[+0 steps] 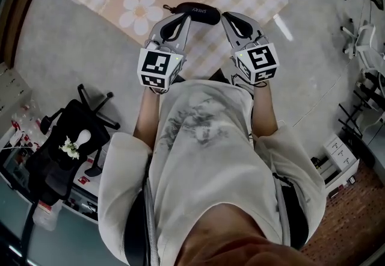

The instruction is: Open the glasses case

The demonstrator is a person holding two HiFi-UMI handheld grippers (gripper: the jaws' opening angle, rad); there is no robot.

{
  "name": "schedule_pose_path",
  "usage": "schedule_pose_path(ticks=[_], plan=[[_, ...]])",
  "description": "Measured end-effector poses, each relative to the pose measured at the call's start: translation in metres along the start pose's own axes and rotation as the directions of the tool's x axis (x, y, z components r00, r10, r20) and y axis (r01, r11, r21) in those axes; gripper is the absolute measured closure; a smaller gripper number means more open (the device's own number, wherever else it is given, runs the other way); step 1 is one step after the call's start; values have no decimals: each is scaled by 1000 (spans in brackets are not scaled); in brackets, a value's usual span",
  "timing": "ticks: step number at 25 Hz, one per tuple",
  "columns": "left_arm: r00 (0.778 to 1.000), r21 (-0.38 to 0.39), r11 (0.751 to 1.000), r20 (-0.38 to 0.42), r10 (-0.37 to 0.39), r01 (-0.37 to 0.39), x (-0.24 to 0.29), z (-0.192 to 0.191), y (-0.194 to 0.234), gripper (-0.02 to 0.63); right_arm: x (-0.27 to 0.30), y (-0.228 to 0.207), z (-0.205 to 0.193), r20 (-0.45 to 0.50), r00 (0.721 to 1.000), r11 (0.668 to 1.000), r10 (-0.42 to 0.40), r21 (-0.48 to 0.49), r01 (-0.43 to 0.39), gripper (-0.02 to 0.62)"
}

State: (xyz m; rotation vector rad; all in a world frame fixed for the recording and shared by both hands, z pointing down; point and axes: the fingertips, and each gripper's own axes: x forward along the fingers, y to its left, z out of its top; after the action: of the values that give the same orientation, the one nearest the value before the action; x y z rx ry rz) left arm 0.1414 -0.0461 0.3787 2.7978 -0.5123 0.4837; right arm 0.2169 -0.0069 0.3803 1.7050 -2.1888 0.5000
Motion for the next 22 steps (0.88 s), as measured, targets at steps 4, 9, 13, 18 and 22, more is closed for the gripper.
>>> schedule_pose_path(ticks=[4, 9, 13, 18, 22], plan=[[1000, -19, 1000, -19, 7, -7, 12, -11, 3, 603, 13, -7, -13, -35, 999, 1000, 16, -2, -16, 577], [998, -35, 999, -56, 17, -19, 26, -28, 7, 603, 26, -12, -29, -77, 996, 999, 47, -8, -47, 578], [996, -42, 999, -85, 24, -28, 38, -41, 11, 603, 36, -15, -42, -107, 992, 997, 72, -11, -74, 577], [992, -53, 998, -126, 28, -35, 50, -59, 15, 603, 52, -17, -65, -160, 982, 994, 101, -13, -105, 577], [988, -62, 997, -151, 28, -38, 60, -71, 18, 603, 67, -17, -83, -205, 971, 991, 126, -15, -132, 518]])
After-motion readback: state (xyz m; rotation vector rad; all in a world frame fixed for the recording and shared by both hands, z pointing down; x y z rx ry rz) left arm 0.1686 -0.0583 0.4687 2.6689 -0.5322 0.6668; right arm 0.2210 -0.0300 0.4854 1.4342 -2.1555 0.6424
